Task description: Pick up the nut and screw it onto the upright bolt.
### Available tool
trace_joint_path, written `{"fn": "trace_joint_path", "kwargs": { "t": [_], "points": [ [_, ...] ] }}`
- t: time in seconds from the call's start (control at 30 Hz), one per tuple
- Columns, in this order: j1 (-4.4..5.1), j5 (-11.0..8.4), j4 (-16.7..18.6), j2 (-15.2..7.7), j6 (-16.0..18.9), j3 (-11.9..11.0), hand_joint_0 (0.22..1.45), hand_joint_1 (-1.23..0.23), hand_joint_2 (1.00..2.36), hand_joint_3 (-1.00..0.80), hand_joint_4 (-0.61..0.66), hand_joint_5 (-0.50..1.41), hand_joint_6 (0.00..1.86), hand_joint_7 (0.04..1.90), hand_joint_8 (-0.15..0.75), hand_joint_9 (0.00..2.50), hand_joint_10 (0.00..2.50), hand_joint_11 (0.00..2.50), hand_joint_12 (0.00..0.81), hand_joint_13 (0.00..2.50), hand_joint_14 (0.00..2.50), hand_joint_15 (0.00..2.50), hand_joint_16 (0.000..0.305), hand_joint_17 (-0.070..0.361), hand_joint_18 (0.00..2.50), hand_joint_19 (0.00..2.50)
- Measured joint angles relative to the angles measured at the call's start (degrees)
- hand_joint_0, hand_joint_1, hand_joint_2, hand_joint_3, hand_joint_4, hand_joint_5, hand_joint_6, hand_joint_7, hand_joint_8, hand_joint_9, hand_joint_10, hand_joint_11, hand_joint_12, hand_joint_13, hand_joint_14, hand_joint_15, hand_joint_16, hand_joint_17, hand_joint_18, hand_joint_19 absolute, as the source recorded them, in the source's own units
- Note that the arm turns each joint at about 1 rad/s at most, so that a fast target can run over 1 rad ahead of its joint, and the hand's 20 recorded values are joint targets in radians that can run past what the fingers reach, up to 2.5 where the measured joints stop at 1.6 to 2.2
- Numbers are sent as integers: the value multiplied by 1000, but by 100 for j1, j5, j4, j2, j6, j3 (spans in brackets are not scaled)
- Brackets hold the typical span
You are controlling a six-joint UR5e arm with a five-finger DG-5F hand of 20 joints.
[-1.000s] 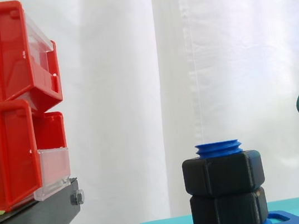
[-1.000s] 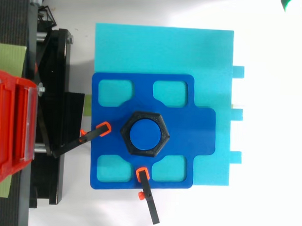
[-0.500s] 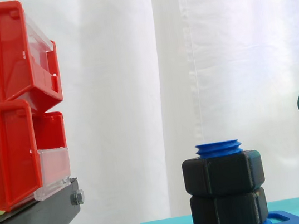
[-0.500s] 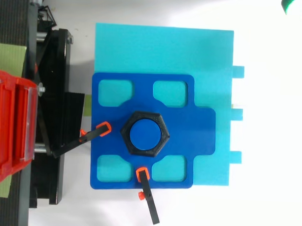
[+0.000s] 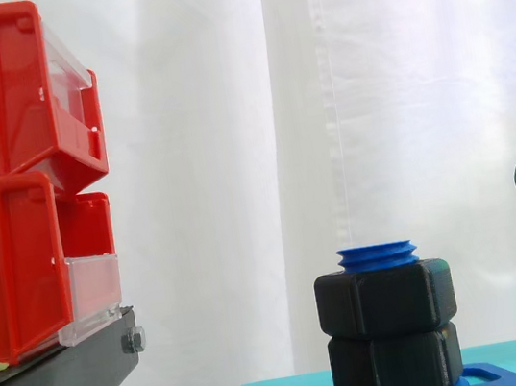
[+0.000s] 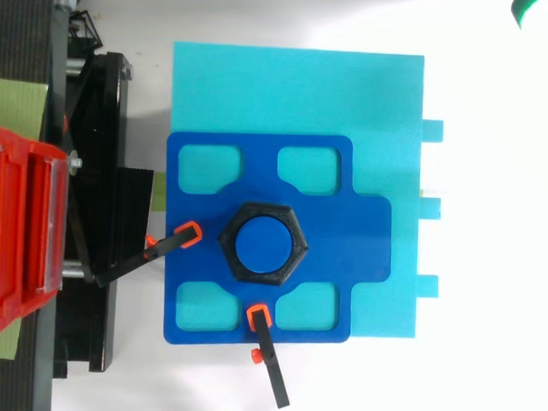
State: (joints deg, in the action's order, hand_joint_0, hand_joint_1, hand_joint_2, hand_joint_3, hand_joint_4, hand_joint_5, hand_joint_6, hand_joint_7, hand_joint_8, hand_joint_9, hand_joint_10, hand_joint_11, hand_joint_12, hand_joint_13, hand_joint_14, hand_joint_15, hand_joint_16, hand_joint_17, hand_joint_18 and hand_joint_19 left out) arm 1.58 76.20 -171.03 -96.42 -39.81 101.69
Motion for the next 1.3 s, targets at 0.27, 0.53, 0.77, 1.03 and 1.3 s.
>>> {"fn": "trace_joint_path", "kwargs": {
  "t": [0.27,0.53,0.77,1.03,1.3],
  "points": [
    [1,0,0,1,0,0,506,-229,1000,-500,157,-245,502,692,306,400,0,0,395,172,0,0,53,119,0,0],
    [1,0,0,1,0,0,503,-161,1000,-500,162,-251,502,697,321,483,0,0,407,189,0,0,55,125,0,0],
    [0,0,0,0,0,-2,486,-107,1000,-500,159,-260,502,699,345,418,0,0,425,147,0,0,60,134,0,0],
    [0,0,0,0,0,-1,476,-31,1000,-500,169,-260,502,707,335,522,0,0,427,198,0,0,62,139,0,0],
    [1,0,0,0,0,0,481,-46,1000,-500,171,-258,502,721,330,523,0,27,426,216,0,0,61,137,0,0]
  ]
}}
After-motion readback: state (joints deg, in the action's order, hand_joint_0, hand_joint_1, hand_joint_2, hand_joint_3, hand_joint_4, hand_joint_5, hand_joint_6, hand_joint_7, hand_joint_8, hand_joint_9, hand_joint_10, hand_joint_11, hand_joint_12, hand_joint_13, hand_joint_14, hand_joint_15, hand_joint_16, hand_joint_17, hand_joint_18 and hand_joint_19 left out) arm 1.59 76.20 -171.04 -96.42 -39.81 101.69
